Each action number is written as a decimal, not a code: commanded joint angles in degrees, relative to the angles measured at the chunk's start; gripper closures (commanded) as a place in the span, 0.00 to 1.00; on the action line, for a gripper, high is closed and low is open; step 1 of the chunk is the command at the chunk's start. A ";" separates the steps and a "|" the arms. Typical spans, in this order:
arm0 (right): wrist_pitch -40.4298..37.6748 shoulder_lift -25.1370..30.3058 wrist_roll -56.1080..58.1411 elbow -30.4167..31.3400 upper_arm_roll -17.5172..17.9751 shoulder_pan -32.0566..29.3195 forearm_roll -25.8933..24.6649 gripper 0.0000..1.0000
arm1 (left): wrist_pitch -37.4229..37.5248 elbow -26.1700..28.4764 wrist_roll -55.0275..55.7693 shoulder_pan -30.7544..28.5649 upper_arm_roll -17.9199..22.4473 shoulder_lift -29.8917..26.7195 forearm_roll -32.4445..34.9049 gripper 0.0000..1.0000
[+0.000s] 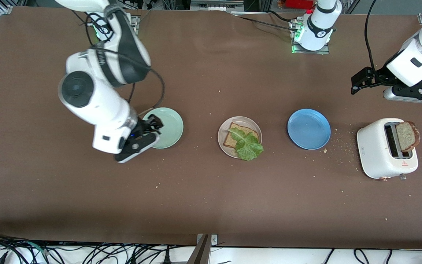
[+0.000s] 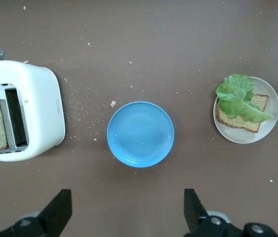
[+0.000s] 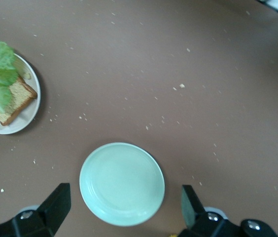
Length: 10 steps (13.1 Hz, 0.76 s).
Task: Make sandwich in beige plate with both arms
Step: 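Withdraw the right gripper back beside the yellow bottle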
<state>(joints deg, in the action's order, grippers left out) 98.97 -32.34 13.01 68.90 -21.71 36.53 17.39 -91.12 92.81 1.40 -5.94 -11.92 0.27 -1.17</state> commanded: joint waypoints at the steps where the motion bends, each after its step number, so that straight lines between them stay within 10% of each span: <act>1: -8.42 1.84 0.18 0.71 -4.45 -1.54 1.42 0.01 | 0.42 0.18 0.01 -0.30 0.06 -0.09 -0.76 0.00; 5: -15.37 2.19 0.18 0.62 -13.87 -1.55 1.50 0.01 | 0.42 0.09 0.01 -0.30 0.06 -0.09 -0.76 0.00; 10: -17.50 2.19 -0.09 0.62 -13.37 -6.10 0.89 0.01 | -0.10 -0.87 -0.17 -0.30 0.06 0.70 3.17 0.00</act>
<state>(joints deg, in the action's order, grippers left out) 82.60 -31.07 13.19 68.98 -36.72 32.76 17.89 -91.15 92.81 1.40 -6.04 -11.84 0.54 -0.59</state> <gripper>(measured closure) 0.004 0.000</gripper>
